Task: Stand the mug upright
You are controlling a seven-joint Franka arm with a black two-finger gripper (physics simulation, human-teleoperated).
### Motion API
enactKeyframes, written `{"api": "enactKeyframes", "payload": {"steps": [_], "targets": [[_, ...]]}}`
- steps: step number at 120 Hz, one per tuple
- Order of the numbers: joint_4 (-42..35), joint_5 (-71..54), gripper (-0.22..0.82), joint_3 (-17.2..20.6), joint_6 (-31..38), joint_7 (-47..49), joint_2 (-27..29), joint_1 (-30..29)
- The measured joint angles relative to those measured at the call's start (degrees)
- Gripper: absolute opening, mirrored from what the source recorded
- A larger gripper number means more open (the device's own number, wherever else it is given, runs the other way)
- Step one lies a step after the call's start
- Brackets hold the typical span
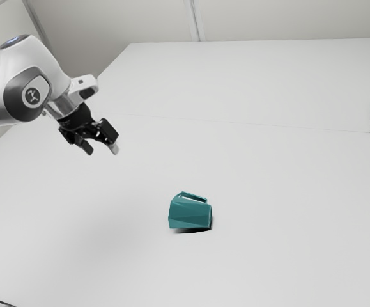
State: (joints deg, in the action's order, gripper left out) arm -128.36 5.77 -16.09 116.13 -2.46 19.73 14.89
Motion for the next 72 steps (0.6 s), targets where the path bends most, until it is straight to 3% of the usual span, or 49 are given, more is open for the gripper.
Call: {"api": "enactKeyframes", "payload": {"steps": [37, 72], "targets": [[-5.6, 6.9, 0.57, -1.5, 6.3, 3.0, 1.1, 1.8], [-9.9, 17.8, 0.56, -2.7, 10.1, -0.2, -1.0, 0.9]]}}
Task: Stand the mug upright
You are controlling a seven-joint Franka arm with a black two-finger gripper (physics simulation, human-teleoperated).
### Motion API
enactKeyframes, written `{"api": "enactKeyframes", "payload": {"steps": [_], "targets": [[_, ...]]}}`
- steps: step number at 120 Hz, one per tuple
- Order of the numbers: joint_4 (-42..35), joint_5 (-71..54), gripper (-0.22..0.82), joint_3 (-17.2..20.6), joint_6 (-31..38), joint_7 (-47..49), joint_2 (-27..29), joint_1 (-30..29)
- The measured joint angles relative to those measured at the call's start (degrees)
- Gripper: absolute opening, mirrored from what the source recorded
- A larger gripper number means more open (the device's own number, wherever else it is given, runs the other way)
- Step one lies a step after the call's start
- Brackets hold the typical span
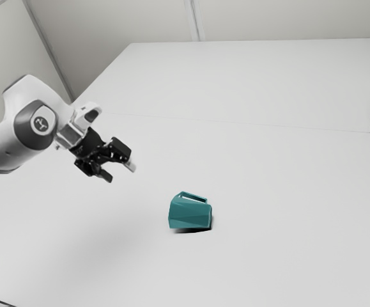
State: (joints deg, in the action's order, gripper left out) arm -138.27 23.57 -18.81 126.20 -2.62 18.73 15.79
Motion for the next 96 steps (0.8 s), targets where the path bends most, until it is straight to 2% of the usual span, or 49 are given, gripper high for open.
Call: {"api": "enactKeyframes", "payload": {"steps": [47, 96], "targets": [[-3.1, 20.3, 0.56, -1.8, -0.3, -11.7, -5.8, -0.9], [-3.3, 30.3, 0.56, -3.2, -5.9, -25.2, -10.4, -1.0]]}}
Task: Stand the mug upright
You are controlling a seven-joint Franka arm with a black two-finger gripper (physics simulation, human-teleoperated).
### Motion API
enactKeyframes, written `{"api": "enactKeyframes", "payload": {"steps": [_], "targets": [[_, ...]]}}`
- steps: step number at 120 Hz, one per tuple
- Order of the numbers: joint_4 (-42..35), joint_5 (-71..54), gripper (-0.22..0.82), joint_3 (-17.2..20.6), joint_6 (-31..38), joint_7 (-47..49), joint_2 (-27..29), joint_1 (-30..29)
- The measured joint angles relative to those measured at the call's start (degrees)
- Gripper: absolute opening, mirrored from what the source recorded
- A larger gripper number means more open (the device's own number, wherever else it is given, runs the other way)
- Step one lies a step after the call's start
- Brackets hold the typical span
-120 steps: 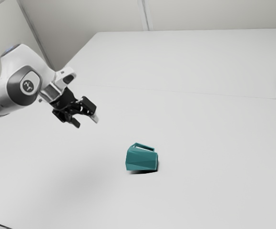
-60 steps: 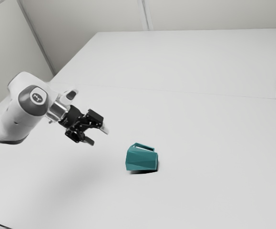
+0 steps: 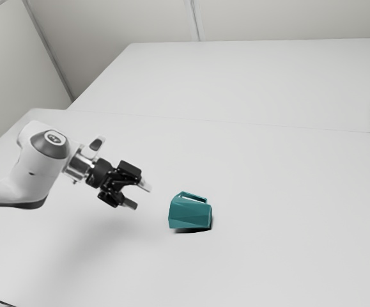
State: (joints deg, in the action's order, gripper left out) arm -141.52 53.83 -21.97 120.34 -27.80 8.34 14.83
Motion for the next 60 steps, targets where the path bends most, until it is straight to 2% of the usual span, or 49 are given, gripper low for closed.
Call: {"api": "enactKeyframes", "payload": {"steps": [60], "targets": [[1.3, 10.6, 0.55, 0.5, -0.7, -13.0, -7.5, 0.3]]}}
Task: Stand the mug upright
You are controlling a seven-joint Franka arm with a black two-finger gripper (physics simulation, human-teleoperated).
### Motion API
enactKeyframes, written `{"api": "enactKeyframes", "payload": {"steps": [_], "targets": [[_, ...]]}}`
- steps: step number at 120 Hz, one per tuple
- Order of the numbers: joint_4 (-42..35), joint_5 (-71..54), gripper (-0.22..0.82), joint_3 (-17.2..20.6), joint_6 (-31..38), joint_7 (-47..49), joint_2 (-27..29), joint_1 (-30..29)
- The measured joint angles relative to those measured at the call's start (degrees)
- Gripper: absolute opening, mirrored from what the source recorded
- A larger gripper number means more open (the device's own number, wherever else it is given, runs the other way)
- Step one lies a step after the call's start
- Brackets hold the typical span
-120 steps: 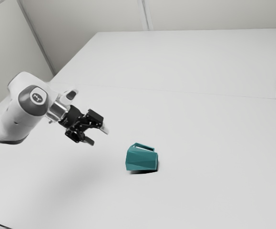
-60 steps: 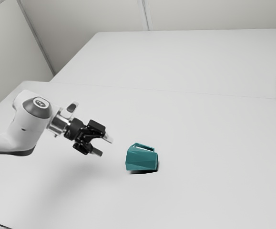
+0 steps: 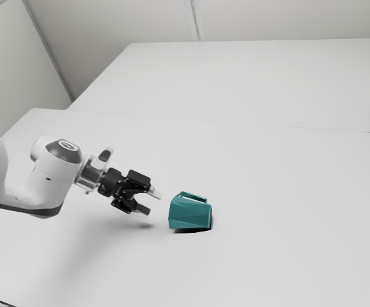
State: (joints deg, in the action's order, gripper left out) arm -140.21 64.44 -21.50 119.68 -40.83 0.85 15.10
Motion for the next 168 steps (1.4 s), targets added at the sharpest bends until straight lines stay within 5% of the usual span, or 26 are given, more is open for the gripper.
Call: {"api": "enactKeyframes", "payload": {"steps": [104, 168], "targets": [[7.4, 9.0, 0.51, 5.2, -0.6, -10.0, -10.0, 0.6], [7.7, 11.7, 0.08, 6.6, -0.9, -11.9, -10.8, 0.7]]}}
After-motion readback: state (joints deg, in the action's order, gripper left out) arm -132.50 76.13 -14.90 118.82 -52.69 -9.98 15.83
